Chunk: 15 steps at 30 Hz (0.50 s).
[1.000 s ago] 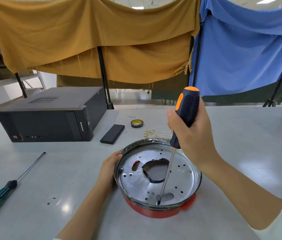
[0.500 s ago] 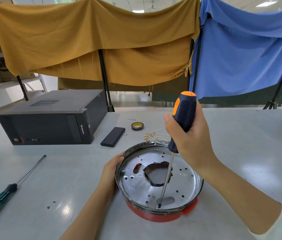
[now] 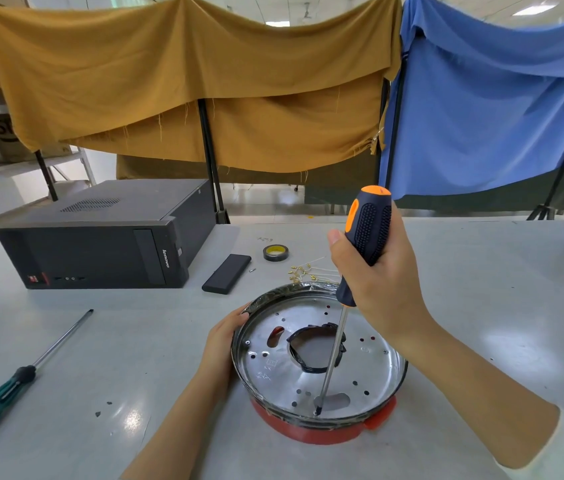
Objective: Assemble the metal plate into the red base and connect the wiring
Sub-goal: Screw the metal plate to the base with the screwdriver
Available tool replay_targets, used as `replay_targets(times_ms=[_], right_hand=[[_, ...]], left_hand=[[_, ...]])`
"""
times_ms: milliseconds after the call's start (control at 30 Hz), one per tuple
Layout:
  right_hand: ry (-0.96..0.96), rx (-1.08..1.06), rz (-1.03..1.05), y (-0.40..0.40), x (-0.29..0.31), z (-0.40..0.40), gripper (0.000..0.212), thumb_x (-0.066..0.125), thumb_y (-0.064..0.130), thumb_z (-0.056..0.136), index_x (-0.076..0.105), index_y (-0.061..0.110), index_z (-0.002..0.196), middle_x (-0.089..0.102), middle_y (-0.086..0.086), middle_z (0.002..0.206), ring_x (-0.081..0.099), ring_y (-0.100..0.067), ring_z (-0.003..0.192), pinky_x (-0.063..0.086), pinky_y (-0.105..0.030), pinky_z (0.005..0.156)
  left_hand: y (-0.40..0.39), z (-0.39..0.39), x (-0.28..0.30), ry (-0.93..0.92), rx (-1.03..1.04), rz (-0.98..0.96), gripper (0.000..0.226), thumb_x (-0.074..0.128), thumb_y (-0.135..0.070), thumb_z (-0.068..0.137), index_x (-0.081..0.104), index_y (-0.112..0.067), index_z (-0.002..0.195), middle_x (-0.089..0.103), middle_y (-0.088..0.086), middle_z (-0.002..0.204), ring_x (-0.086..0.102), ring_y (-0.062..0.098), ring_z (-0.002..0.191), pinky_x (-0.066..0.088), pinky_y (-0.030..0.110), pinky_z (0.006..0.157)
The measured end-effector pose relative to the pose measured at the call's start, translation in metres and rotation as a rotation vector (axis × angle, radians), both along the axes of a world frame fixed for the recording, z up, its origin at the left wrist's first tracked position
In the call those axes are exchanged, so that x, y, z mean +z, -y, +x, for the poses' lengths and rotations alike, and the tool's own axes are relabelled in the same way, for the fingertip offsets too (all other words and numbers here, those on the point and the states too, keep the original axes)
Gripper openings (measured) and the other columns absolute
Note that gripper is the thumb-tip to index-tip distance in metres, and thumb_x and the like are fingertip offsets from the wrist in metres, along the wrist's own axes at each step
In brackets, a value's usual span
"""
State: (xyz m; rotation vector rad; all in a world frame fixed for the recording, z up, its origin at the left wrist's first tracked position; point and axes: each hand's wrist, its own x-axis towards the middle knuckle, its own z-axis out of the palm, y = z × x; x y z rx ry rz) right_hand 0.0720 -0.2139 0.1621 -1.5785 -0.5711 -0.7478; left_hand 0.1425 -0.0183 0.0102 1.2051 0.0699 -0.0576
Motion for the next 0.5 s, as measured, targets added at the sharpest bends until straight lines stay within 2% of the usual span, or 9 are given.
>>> replay_targets(times_ms=[133, 233, 433, 500], right_hand=[[-0.002, -0.001, 0.001, 0.0, 0.0, 0.001, 0.017, 0.06, 0.025, 0.085, 0.043, 0.03, 0.082, 0.046, 0.017, 0.06, 0.043, -0.001, 0.052, 0.041, -0.013, 0.05], [-0.009, -0.023, 0.008, 0.0, 0.0, 0.003, 0.018, 0.059, 0.023, 0.085, 0.042, 0.028, 0.081, 0.044, 0.018, 0.058, 0.041, 0.0, 0.049, 0.038, -0.01, 0.048], [-0.054, -0.109, 0.025, -0.001, -0.004, 0.009, 0.018, 0.061, 0.019, 0.087, 0.043, 0.017, 0.083, 0.044, 0.015, 0.058, 0.042, 0.0, 0.047, 0.036, -0.008, 0.044], [-0.079, -0.143, 0.03, 0.0, -0.005, 0.012, 0.019, 0.061, 0.017, 0.088, 0.043, 0.018, 0.083, 0.046, 0.01, 0.059, 0.043, -0.003, 0.047, 0.037, -0.009, 0.043]], left_hand=[[0.0, 0.0, -0.001, 0.007, -0.01, -0.007, 0.03, 0.061, -0.022, 0.083, 0.075, -0.012, 0.107, 0.071, 0.017, 0.114, 0.067, 0.034, 0.107, 0.051, 0.042, 0.091], [-0.001, 0.0, -0.001, 0.005, -0.04, -0.006, 0.042, 0.063, -0.028, 0.076, 0.072, -0.01, 0.113, 0.069, 0.018, 0.117, 0.065, 0.036, 0.111, 0.048, 0.049, 0.101], [-0.002, 0.001, -0.004, -0.001, -0.043, -0.031, 0.036, 0.056, -0.021, 0.086, 0.07, -0.008, 0.117, 0.068, 0.02, 0.12, 0.063, 0.038, 0.114, 0.044, 0.052, 0.105], [-0.002, 0.002, -0.004, 0.003, -0.062, -0.031, 0.038, 0.054, -0.02, 0.088, 0.067, -0.007, 0.121, 0.066, 0.02, 0.124, 0.061, 0.039, 0.117, 0.041, 0.054, 0.108]])
